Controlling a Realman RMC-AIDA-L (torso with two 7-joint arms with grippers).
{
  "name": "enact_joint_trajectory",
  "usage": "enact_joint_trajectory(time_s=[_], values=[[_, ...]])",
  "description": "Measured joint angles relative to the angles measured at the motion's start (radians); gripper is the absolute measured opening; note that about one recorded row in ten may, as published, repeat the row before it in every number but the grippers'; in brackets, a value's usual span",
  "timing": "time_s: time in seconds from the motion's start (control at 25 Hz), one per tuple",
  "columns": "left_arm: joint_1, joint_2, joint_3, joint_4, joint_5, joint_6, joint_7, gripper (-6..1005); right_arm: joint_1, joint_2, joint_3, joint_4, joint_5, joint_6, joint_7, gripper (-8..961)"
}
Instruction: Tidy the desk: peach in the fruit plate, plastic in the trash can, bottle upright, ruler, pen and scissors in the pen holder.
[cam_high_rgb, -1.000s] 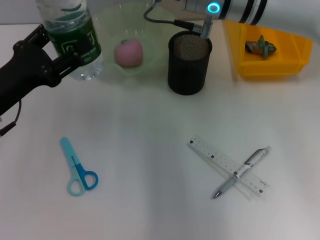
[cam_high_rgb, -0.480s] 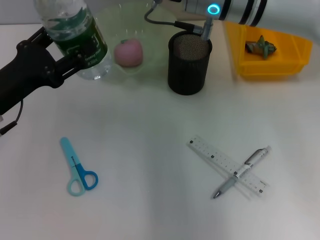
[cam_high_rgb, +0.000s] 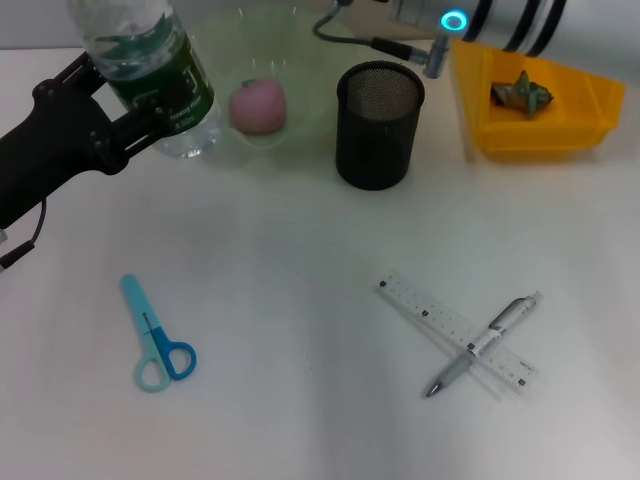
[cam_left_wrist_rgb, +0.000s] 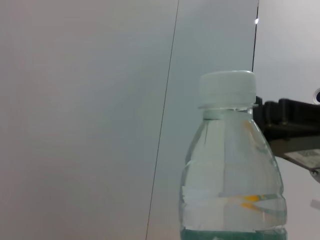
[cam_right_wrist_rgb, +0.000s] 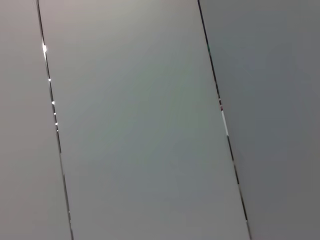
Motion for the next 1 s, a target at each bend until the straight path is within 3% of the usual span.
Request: enact_joint_trajectory(time_s=[0.16, 0.48, 0.8, 1.0], values=[[0.000, 0.004, 0.001, 0.000, 0.012, 0.000, 0.000, 771, -0.009, -0.005, -0.006, -0.030, -0.017, -0.005, 0.016, 3], [-0.008, 0.008, -0.004, 0.001, 0.049, 0.000, 0.001, 772, -0.011, -0.006, -0.006, -0.139, -0.263, -0.024, 0.116, 295], [-0.009, 0.018, 0.000, 0.005, 0.049, 0.000, 0.002, 770, -0.028, -0.002, 0.002, -0.168, -0.280, -0.018, 0.127, 633], [-0.010, 0.018, 0.003, 0.010, 0.050, -0.001, 0.002, 770, -0.025, -0.002, 0.001, -0.178, -0.287, -0.015, 0.124, 790]])
